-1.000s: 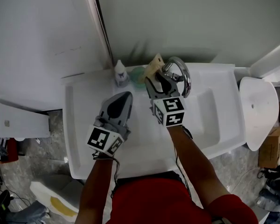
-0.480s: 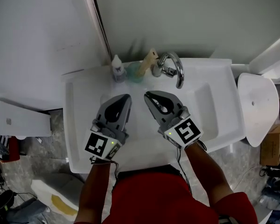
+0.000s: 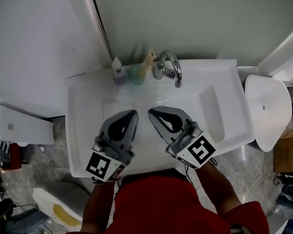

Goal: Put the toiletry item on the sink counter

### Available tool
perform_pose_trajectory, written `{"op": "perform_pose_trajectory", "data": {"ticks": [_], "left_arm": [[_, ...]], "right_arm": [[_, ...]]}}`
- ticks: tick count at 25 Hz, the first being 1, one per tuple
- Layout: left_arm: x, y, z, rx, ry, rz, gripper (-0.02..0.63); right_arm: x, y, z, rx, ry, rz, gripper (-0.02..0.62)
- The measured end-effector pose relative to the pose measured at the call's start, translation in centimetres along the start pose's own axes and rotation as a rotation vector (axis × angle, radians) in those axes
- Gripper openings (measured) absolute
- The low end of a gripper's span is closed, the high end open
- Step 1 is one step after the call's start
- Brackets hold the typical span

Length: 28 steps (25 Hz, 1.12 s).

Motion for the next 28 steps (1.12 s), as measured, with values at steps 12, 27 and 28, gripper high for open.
{"op": "perform_pose_trajectory", "data": {"ticks": [12, 27, 28], "left_arm": [[0.6, 1.6, -0.7, 0.020, 0.001, 0.016, 0.017], [0.7, 2.2, -0.9, -0.001, 0.007, 0.022, 0.017], [0.9, 2.2, -0.9, -0.005, 0.011, 0.024, 0.017]], "right_arm": [[-0.2, -1.0, -1.7, 0.007, 0.021, 0.034, 0.028], [0.1, -1.5, -2.1, 0.011, 0.018, 0.002, 0.028], [0.4, -1.6, -2.0, 0.011, 0.024, 0.012, 0.028]]}}
Point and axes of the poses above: the fingertips, and each gripper's own axes: z forward along the fingers, y to its right, x out of its top, the point moved 10 cm from there along -z, backward along the fingers, and after that the axes turned 6 degrees about -y, right-handed, at the moved point
